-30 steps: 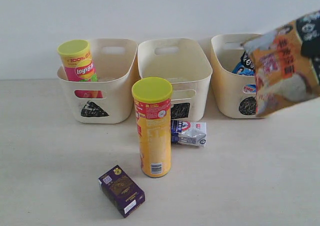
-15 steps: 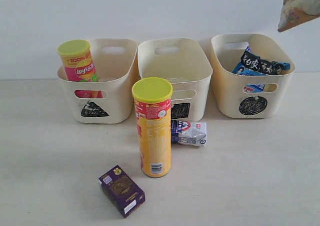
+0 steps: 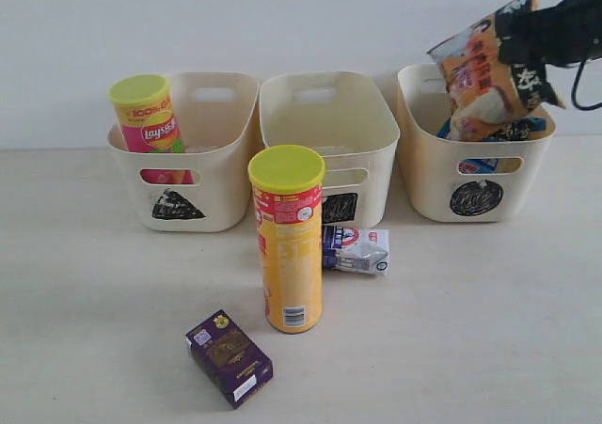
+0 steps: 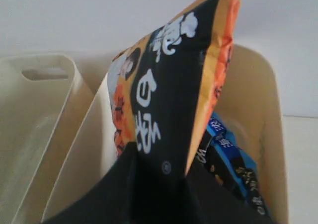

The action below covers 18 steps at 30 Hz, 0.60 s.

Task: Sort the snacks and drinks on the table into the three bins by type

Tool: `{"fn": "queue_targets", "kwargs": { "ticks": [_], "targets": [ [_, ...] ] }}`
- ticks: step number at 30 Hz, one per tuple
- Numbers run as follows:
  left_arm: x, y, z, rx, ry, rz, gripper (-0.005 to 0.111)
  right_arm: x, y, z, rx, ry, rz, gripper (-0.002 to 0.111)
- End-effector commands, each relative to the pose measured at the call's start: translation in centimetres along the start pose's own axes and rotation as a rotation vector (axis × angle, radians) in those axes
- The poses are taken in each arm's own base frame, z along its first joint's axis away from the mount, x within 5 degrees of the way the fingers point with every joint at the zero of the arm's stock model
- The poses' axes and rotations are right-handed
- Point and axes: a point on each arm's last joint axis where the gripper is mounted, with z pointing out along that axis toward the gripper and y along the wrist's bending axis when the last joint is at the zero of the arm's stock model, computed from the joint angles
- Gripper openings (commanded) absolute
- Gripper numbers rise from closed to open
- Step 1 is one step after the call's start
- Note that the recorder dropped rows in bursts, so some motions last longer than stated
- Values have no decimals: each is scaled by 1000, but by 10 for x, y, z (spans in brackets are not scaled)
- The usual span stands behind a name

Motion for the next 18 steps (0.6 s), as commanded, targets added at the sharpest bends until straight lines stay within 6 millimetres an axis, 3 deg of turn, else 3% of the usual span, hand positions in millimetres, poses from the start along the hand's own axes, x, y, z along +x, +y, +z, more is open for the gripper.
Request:
{"fn": "queue_targets", "kwargs": {
  "ticks": [1, 3, 7, 9, 13, 15, 16, 18],
  "targets": [
    [1, 0, 0, -1, 0, -1, 4, 3, 4, 15, 17, -12, -19, 8],
    [1, 0, 0, -1, 0, -1, 4, 5, 3, 17, 14, -4, -14, 22],
    [1, 0, 0, -1, 0, -1, 4, 3, 5, 14, 11, -7, -19, 69],
    [1, 0, 0, -1, 0, -1, 4, -1, 7, 9, 15, -18, -31, 82],
    [1, 0, 0, -1, 0, -1, 4, -21, 18, -17, 29, -72, -89, 75],
    [1, 0, 0, -1, 0, -1, 4, -35, 28, -37, 30, -114, -125, 59],
    [1, 0, 0, -1, 0, -1, 4, -42, 36, -51, 11, -126, -146, 42],
    [1, 0, 0, -1, 0, -1, 4, -47, 48, -67, -40, -120, -168, 23]
  ]
}}
